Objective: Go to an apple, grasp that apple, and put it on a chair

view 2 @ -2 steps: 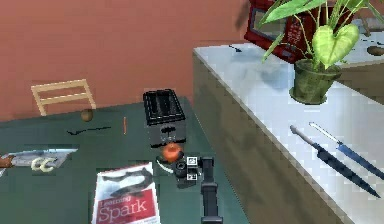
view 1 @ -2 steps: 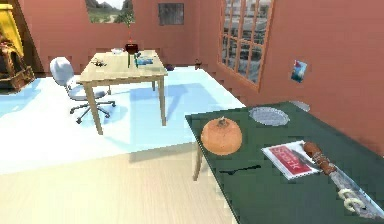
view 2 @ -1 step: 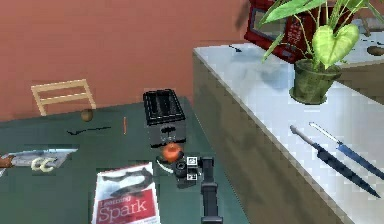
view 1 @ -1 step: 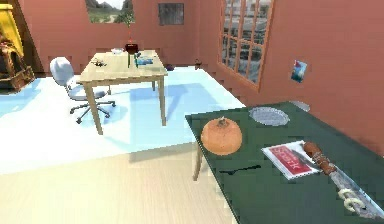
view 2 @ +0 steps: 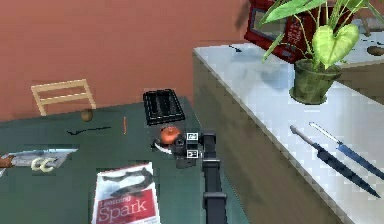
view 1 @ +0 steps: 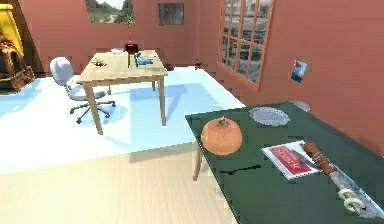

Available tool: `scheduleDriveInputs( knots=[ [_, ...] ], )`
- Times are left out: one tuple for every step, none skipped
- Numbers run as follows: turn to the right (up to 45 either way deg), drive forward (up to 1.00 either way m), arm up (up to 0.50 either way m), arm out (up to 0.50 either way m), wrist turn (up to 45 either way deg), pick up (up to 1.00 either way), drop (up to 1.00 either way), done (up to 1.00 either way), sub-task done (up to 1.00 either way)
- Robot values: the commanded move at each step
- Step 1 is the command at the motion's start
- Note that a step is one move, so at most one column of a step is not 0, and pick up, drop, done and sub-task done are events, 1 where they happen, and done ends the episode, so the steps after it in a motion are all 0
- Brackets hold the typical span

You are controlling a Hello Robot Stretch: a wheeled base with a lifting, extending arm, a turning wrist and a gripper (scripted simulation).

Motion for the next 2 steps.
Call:
scheduleDriveInputs(
  knots=[
    [0.0, 0.0, 0.26, 0.0, 0.0, 0.0, 0.0, 0.0, 0.0],
    [0.0, 0.0, 0.0, 0.0, -45.0, 0.0, 0.0, 0.0, 0.0]
  ],
)
